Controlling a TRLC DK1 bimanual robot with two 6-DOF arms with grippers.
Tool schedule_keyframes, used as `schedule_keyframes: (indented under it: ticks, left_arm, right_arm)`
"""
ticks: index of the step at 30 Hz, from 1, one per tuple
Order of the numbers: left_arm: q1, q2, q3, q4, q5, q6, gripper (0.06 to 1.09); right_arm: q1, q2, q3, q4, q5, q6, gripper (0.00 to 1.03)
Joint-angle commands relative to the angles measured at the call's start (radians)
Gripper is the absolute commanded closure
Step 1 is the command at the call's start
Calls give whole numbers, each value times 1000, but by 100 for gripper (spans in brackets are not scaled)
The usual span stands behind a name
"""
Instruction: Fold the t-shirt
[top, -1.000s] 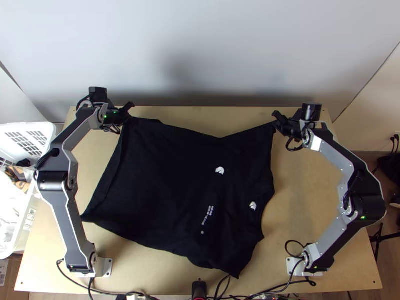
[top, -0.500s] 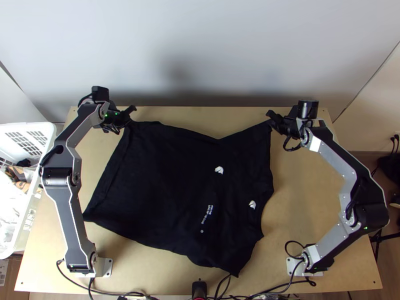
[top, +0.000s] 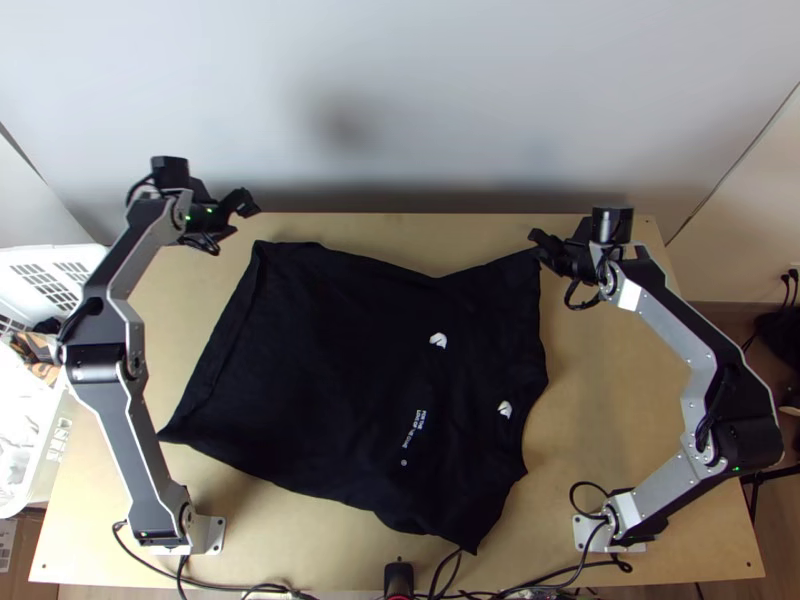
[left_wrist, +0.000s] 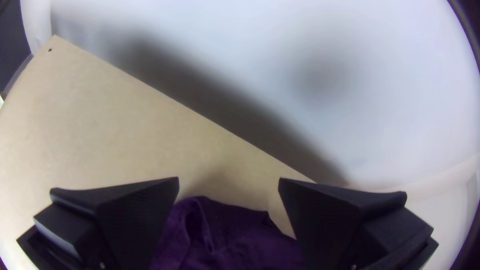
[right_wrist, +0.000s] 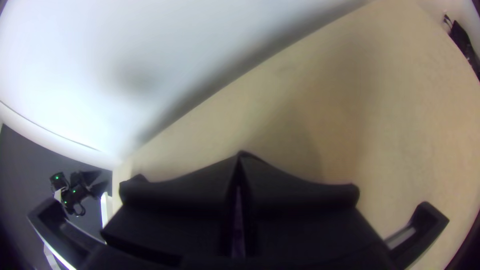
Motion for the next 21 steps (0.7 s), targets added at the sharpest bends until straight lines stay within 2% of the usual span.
schedule_keyframes:
  ticks: [1, 6, 8, 13, 21]
  left_arm:
    - [-4, -89, 0, -163, 67, 115, 10]
    - [-63, -81, 0, -436, 89, 98, 10]
    - [-83, -60, -6, -458, 84, 101, 10]
    - [-117, -5, -24, -416, 38, 106, 10]
    - [-120, 22, -53, -274, 20, 107, 10]
  right_arm:
    - [10, -14, -28, 0, 9, 0, 100]
    - [13, -12, -33, 0, 15, 0, 100]
    - [16, -12, -33, 0, 18, 0, 100]
    - [25, -14, -30, 0, 23, 2, 100]
    - [12, -22, -44, 0, 24, 0, 100]
